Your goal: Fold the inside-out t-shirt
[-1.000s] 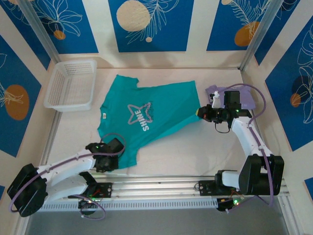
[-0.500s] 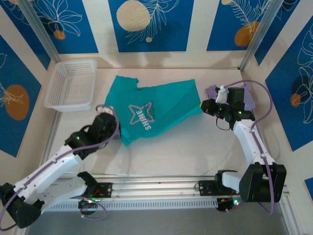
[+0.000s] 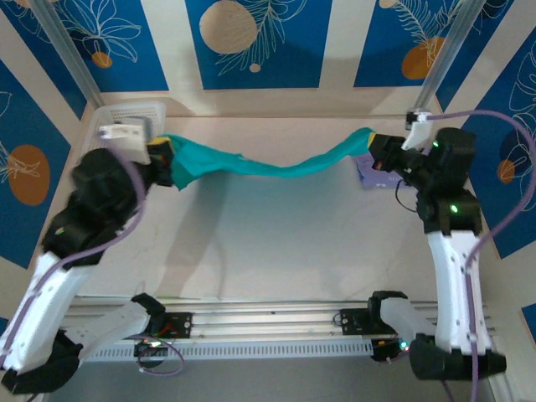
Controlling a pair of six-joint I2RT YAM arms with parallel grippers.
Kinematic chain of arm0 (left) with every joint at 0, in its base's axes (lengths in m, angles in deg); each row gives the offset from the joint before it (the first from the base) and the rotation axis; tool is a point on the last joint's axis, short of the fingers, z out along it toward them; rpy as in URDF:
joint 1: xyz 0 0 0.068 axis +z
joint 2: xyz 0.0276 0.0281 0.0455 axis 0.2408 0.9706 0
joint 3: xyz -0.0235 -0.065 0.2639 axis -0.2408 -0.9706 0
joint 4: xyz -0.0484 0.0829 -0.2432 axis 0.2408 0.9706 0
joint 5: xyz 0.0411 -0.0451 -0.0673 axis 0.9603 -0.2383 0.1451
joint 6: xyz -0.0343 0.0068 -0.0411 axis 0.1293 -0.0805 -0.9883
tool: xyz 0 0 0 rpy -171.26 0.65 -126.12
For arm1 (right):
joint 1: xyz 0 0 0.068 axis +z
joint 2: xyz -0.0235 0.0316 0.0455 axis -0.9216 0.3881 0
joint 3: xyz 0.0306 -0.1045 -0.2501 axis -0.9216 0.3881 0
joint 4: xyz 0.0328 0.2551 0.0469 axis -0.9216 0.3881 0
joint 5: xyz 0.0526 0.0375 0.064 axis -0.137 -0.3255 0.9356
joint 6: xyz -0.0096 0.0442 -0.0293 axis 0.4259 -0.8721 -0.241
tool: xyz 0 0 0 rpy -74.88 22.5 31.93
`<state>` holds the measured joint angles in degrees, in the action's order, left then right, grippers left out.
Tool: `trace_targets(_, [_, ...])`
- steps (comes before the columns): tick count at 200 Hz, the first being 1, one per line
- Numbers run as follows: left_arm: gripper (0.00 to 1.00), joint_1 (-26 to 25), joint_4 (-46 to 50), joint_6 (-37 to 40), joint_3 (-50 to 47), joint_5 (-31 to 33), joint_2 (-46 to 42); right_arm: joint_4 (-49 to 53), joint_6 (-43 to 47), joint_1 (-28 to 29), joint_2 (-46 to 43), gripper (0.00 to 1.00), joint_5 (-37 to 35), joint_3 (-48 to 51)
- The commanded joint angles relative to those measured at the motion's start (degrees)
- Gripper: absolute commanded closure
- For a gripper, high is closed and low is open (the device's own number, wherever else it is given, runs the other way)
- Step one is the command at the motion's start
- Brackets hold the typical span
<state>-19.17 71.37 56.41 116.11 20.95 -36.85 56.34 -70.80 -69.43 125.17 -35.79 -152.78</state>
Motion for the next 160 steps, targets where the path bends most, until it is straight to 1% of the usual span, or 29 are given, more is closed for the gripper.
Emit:
trace_targets(1, [1.00, 0.31, 0.30, 3.52, 7.95, -2.73, -3.70, 5.82, 2.93, 0.07, -5.08, 1.00, -1.78, -6.24])
trace_targets(21, [1.00, 0.29, -0.62, 4.54, 15.22, -4.77, -4.10, 8.31, 4.22, 0.11, -7.99, 1.00, -3.58, -12.61])
trace_targets(35, [1.00, 0.32, -1.50, 5.85, 19.02, -4.21, -3.04, 9.44, 5.10, 0.06, -8.98, 1.00, -4.63, -16.53])
trace_targets(43, [1.00, 0.25, -0.76, 6.72, 21.46, -2.33, -1.41, 9.90, 5.44, 0.08, -9.17, 1.00, -5.33, -18.31])
trace_targets(52, [1.00, 0.26, -0.28, 8.33, 23.56, 1.19, 0.87, 10.05, 5.73, 0.06, -9.09, 1.00, -5.81, -19.84])
trace_targets(71, [1.00, 0.30, -1.41, 12.64, 25.38, 8.33, 6.33, 8.45, 6.15, 0.02, -8.29, 1.00, -6.12, -20.37])
trace_targets(91, [1.00, 0.84, -3.75, 16.07, 25.62, 12.06, 12.12, 6.71, 6.43, 0.07, -5.45, 1.00, -5.43, -19.07])
trace_targets(100, [1.00, 2.33, -4.15, 15.97, 25.38, 11.54, 14.77, 5.65, 6.69, 0.06, -3.85, 1.00, -5.14, -17.66])
trace_targets(110, [1.00, 5.32, -4.78, 14.52, 24.15, 9.39, 17.34, 3.37, 6.75, 0.08, -2.15, 1.00, -5.07, -14.98])
trace_targets(135, [1.00, 13.61, -10.02, 10.53, 15.57, 1.93, 24.16, -6.81, 6.86, 0.40, 4.29, 1.00, -5.06, -5.36])
trace_targets(154, [1.00, 17.42, -17.26, 7.94, 8.79, -3.30, 32.71, -15.20, 6.94, 1.22, 14.20, 0.99, -5.51, -0.39])
trace_targets(160, [1.00, 18.14, -19.56, 7.47, 7.86, -4.18, 36.26, -18.17, 7.05, 1.67, 19.46, 0.98, -5.83, 0.16])
